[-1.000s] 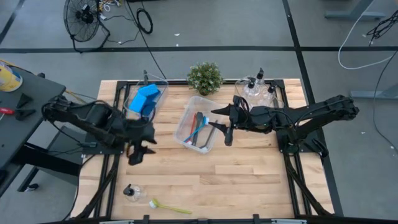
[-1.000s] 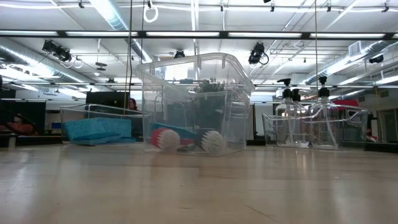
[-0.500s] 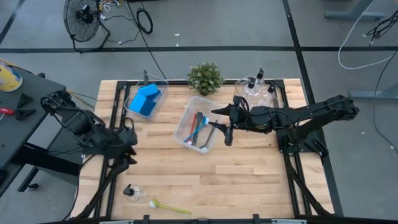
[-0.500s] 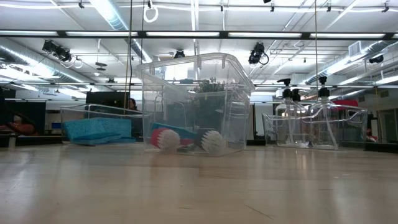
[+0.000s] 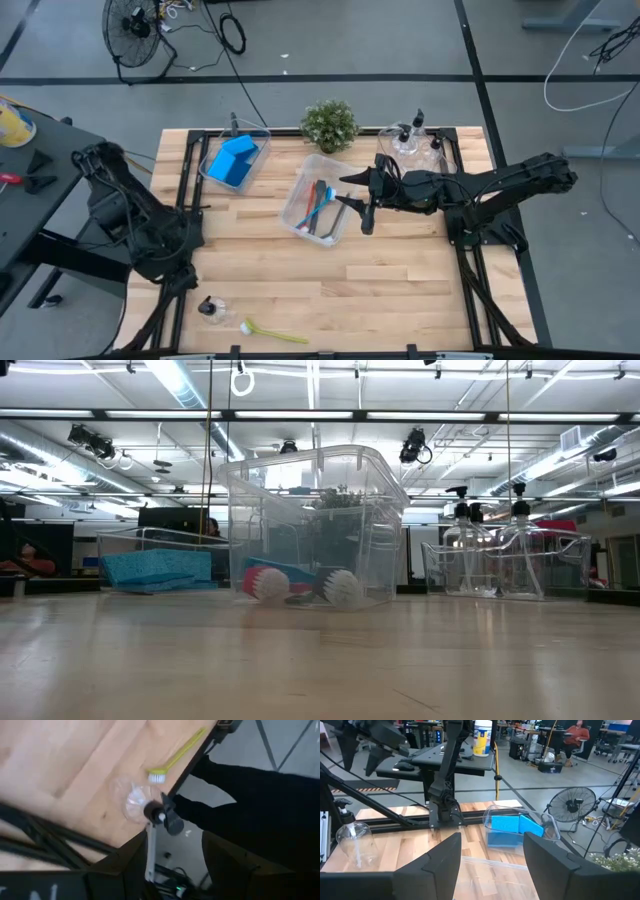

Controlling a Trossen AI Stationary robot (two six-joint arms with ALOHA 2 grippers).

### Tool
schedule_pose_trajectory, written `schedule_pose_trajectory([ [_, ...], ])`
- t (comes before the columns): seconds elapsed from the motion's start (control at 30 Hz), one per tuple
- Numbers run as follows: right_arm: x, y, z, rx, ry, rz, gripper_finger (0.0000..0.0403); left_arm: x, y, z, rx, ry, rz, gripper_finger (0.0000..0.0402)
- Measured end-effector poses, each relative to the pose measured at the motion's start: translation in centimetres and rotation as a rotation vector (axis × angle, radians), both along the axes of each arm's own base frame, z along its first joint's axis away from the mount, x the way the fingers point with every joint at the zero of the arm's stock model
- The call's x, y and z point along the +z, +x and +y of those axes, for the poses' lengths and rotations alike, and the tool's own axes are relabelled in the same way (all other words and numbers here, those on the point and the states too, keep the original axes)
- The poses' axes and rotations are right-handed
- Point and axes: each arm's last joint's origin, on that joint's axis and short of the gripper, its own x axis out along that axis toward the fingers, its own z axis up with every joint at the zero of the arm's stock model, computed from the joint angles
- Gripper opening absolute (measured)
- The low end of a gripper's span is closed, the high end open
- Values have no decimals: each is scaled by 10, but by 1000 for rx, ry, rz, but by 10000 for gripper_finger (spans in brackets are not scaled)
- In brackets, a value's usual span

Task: Pick & Place Kitchen Sink Supplies
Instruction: Put the black soap dispenser into the right transparent bin

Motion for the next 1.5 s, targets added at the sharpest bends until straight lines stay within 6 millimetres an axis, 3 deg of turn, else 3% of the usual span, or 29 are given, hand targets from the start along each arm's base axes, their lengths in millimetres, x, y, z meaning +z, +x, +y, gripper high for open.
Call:
schedule_pose_trajectory([
  [0.2,-1,0,0,7,-39,18,216,-1,-4,-6,99,-65,89,192],
  [0.53,-8,-2,-2,5,-49,90,216,-15,11,-32,109,-87,246,192],
  [0.93,-11,-1,-7,51,-35,128,216,-30,23,-48,261,-73,362,192],
  [1.5,-15,0,-19,86,-39,175,216,-39,34,-62,293,-80,378,123],
])
